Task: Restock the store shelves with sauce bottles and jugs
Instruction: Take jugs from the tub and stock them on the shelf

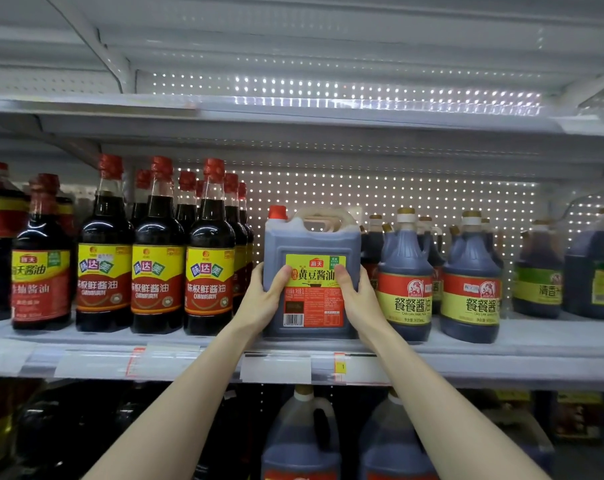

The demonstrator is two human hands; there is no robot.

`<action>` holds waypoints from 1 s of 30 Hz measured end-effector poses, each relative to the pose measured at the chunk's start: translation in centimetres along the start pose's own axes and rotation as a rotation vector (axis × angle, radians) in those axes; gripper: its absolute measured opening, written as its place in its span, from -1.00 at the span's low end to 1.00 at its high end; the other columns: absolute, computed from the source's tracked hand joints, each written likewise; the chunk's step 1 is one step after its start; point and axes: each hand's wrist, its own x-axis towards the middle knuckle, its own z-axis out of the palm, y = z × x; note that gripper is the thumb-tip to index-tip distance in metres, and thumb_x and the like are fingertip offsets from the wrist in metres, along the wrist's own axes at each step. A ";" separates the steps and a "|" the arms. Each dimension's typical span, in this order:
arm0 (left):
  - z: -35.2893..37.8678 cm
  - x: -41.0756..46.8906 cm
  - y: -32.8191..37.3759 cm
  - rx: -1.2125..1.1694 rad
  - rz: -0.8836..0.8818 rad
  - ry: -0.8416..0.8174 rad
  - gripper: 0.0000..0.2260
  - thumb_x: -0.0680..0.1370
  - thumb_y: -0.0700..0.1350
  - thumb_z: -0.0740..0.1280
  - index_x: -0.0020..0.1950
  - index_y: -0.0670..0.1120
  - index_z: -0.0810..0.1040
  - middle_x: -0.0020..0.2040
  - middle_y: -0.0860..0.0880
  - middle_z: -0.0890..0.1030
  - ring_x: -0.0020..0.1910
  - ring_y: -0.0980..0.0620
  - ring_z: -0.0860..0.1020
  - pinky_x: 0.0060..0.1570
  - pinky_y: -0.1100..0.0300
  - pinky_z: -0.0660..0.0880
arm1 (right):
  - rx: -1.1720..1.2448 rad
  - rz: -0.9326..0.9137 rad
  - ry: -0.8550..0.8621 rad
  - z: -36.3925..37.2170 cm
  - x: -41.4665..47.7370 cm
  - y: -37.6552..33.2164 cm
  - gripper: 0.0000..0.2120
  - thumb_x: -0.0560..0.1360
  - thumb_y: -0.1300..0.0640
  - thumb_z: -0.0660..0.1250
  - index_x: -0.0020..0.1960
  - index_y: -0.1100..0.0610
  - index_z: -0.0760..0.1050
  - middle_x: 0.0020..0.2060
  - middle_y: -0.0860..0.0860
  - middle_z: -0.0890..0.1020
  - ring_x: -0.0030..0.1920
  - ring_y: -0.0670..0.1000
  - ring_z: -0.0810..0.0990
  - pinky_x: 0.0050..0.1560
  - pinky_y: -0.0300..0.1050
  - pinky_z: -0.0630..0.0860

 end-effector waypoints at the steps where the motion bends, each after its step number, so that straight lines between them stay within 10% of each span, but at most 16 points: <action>1: -0.1 0.0 0.0 0.000 0.003 -0.011 -0.50 0.53 0.11 0.28 0.41 -0.01 0.24 0.14 -0.06 0.60 0.03 0.02 0.63 -0.10 0.19 0.57 | -0.002 0.005 0.002 0.0 0.1 0.1 -0.47 0.54 -0.17 0.20 0.46 -0.06 0.23 0.14 -0.06 0.58 0.04 -0.10 0.59 -0.11 -0.22 0.54; 30: -0.6 0.0 -0.3 0.043 0.053 -0.073 -0.58 0.57 0.04 0.26 0.39 0.06 0.26 0.17 -0.04 0.59 0.08 0.03 0.61 -0.07 0.22 0.58 | 0.043 0.067 -0.026 -0.3 0.2 0.3 -0.49 0.56 -0.17 0.18 0.44 -0.02 0.26 0.12 -0.02 0.59 0.00 -0.11 0.60 -0.21 -0.28 0.51</action>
